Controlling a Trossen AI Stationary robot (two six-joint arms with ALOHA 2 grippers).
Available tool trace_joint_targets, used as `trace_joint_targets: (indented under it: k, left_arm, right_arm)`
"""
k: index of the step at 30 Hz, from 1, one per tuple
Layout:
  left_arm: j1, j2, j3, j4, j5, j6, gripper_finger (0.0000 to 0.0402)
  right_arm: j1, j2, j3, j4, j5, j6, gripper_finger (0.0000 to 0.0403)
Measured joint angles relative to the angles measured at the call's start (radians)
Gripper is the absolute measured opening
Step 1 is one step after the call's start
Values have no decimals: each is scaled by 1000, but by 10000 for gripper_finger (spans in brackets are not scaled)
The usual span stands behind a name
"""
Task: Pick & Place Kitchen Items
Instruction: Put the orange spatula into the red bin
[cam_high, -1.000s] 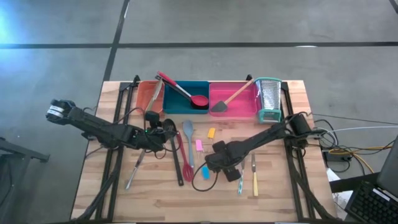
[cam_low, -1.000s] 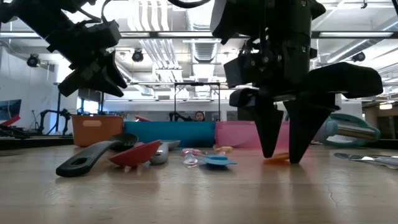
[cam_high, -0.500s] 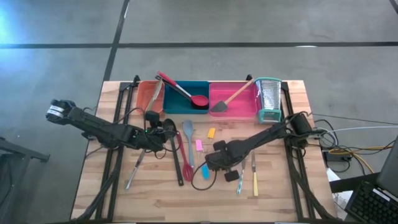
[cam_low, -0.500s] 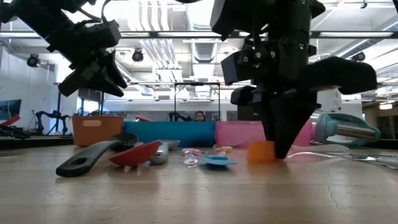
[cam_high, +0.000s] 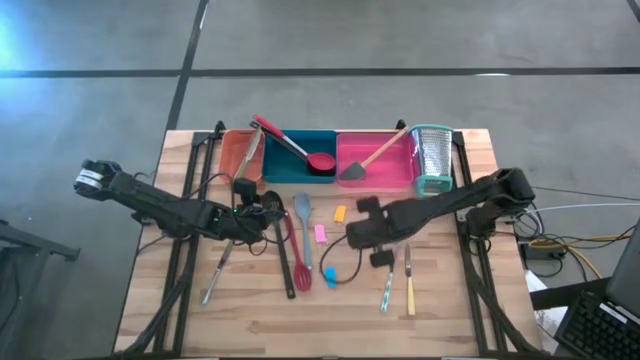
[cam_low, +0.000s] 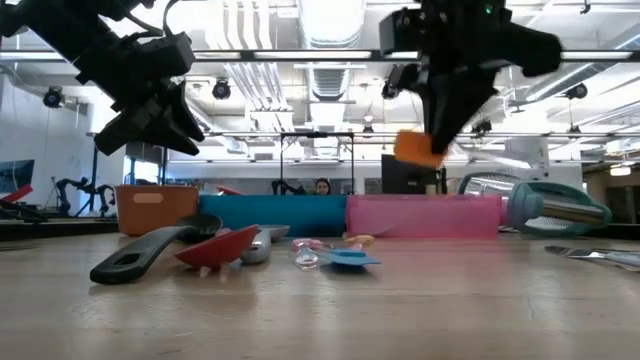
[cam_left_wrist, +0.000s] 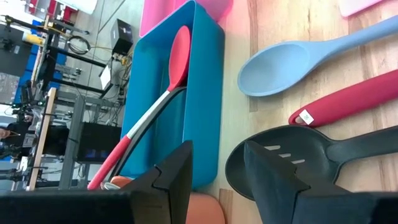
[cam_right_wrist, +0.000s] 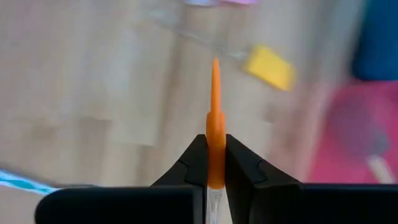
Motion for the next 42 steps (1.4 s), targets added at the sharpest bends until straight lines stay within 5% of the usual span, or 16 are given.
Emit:
trace_joint_targets:
  k: [14,24,29,36,42]
  left_arm:
    - [0,0,0,0,-5,0,149]
    - [0,0,0,28,-2,-11,149]
    - [6,-36,0,147,142,51,149]
    - [47,-98,0,240,195,149,149]
    - [162,-185,-41,391,515,181,149]
  right_arm:
    - [-149,-244,1,-13,100,-141,18]
    - [-243,-272,2,-13,100,-388,18]
    - [-292,-259,2,11,175,-589,18]
    - [-411,-257,2,142,206,-812,18]
    - [-519,-257,2,254,202,-978,18]
